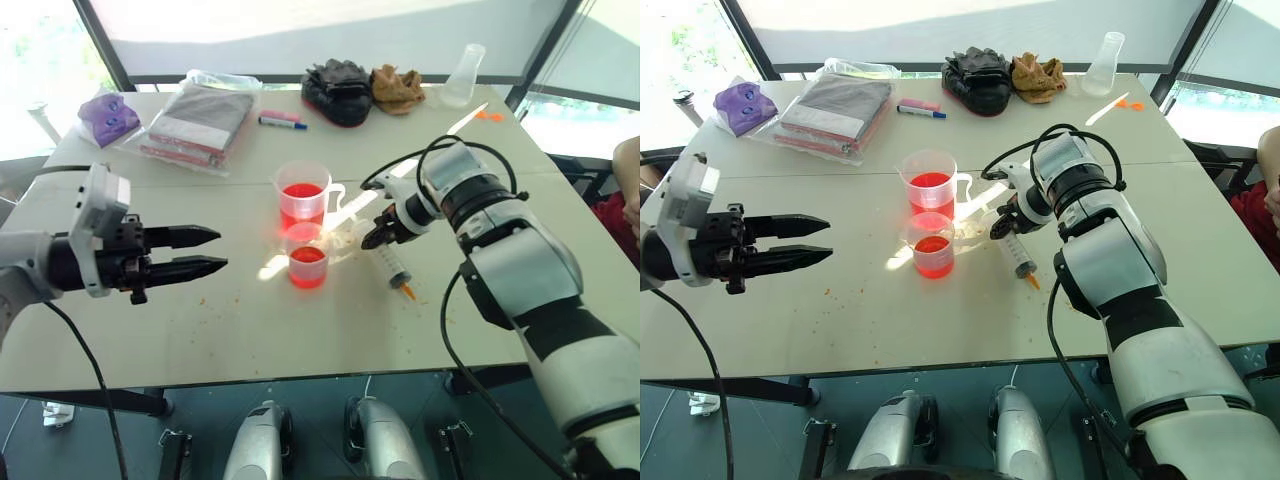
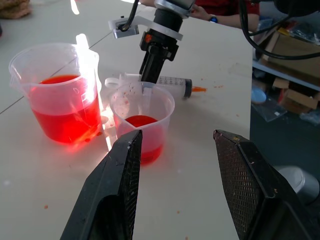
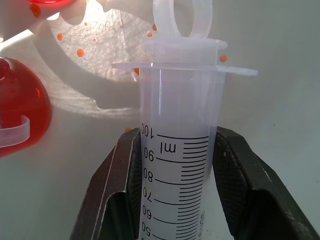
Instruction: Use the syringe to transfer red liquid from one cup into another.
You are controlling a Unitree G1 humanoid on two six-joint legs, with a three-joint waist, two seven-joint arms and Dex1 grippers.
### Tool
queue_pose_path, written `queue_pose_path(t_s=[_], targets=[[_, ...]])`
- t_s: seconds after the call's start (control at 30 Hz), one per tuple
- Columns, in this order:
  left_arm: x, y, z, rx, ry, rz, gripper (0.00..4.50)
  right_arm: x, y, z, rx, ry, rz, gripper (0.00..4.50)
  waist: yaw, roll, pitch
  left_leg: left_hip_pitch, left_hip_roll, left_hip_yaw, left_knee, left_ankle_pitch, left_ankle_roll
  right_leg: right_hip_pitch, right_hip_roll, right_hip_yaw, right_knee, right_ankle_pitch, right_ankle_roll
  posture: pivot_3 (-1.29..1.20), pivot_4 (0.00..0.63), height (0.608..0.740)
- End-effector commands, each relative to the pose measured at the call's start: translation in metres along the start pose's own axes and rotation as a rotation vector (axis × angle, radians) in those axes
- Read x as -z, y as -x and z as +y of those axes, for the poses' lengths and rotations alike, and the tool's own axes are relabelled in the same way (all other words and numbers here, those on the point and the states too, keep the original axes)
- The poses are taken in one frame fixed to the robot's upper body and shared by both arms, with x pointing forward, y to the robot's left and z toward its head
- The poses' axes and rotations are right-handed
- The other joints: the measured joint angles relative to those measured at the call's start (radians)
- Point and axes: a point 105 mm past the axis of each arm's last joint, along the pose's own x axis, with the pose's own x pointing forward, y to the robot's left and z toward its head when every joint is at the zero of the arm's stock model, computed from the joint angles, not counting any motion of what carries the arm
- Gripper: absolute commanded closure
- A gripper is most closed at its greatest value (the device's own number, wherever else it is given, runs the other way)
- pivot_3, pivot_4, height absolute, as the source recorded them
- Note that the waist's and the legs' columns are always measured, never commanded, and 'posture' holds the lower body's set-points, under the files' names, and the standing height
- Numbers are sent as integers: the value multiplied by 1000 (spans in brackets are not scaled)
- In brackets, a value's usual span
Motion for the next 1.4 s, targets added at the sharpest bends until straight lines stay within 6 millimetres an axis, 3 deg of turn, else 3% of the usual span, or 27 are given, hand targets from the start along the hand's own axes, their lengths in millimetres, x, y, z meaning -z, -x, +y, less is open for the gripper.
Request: queue_pose_path(t_s=[0.03, 0.17, 0.3, 0.37, 0.47, 0.53, 0.67, 0.93, 1.13, 1.4], targets=[[-9, 8, 12, -66, -30, -28, 2124, -13, 9, 9, -72, -41, -88, 3038, 0, 0, 0, 0, 0, 0, 0, 0, 0, 0, 0, 0, 0, 0, 0, 0, 150, 740], [-8, 29, 33, -154, -20, -2, 2124, -73, 80, 31, -172, 80, -439, 3038, -1, 2, 2, -2, -1, 1, 0, 0, 0, -3, 0, 0, 1, 0, 0, 0, 150, 740], [-16, 40, 52, -211, -50, 1, 2124, -109, 149, 57, -179, 267, -738, 3038, 1, 3, 2, -6, -1, 3, -2, 0, 0, -9, 0, 1, 2, 0, 0, 0, 150, 740], [-23, 43, 67, -259, -81, -25, 2124, -120, 168, 71, -135, 420, -878, 3038, 2, 2, 2, -5, -1, 2, -3, 0, -1, -8, 1, 1, 2, 0, 0, 0, 150, 740], [-39, 38, 95, -340, -159, -83, 2124, -130, 182, 101, -134, 601, -1127, 3038, 3, 1, 1, -4, -1, 3, -3, 0, -1, -5, 1, 0, 1, 0, 0, 0, 150, 740], [-48, 29, 109, -357, -190, -109, 2124, -132, 178, 116, -176, 637, -1245, 3038, 5, 1, 1, -2, -1, 4, -2, 1, -1, -3, 1, 0, 0, 0, 0, 0, 150, 740], [-73, 12, 124, -369, -238, -212, 2124, -132, 153, 138, -262, 651, -1364, 3038, 6, 0, 1, -4, -1, 4, 0, 3, -4, -4, 1, 0, 2, 1, 2, 0, 150, 740], [-108, -9, 132, -340, -310, -320, 2124, -121, 113, 138, -318, 636, -1395, 3038, 5, 0, 1, -5, -2, 4, 0, 4, -7, -5, 0, 0, 7, 1, 3, 0, 150, 740], [-126, -31, 135, -293, -344, -364, 2124, -113, 94, 137, -324, 628, -1369, 3038, 2, 0, 1, -4, -2, 4, 1, 5, -6, -5, 0, 0, 9, 1, 3, 0, 150, 740], [-139, -62, 135, -223, -367, -411, 2124, -107, 86, 143, -335, 619, -1365, 3038, 1, 0, 1, -4, -2, 4, 1, 5, -6, -5, 0, 0, 10, 1, 3, 0, 150, 740]])
